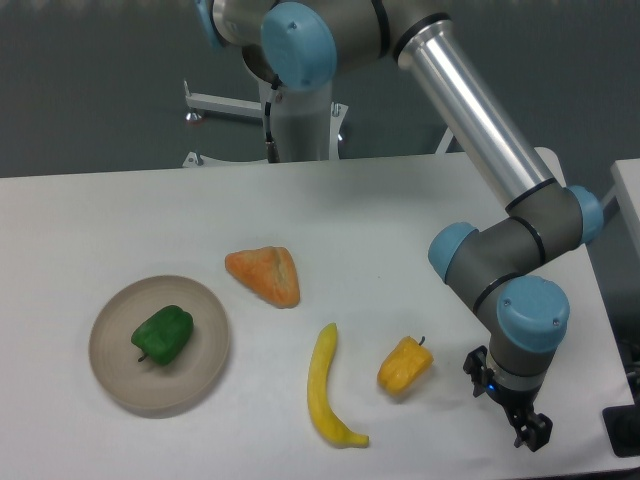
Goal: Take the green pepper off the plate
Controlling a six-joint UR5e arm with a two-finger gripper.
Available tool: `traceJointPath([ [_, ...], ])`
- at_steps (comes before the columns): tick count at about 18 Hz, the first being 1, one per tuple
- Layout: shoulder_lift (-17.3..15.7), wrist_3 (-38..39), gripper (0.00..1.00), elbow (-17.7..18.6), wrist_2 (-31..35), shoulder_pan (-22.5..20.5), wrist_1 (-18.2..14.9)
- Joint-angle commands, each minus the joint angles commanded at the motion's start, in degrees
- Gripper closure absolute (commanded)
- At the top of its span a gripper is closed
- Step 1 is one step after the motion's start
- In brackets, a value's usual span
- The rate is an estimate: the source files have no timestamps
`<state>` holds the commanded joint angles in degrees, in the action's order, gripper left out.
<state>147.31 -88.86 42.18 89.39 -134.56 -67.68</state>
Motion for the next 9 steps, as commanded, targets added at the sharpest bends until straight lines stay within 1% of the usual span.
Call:
traceJointPath([
  [7,-1.14,1.05,0.0,1.4,0.0,0.17,-0.09],
  [9,-2.11,3.76,0.0,2.72,0.17,0.44,-0.17],
])
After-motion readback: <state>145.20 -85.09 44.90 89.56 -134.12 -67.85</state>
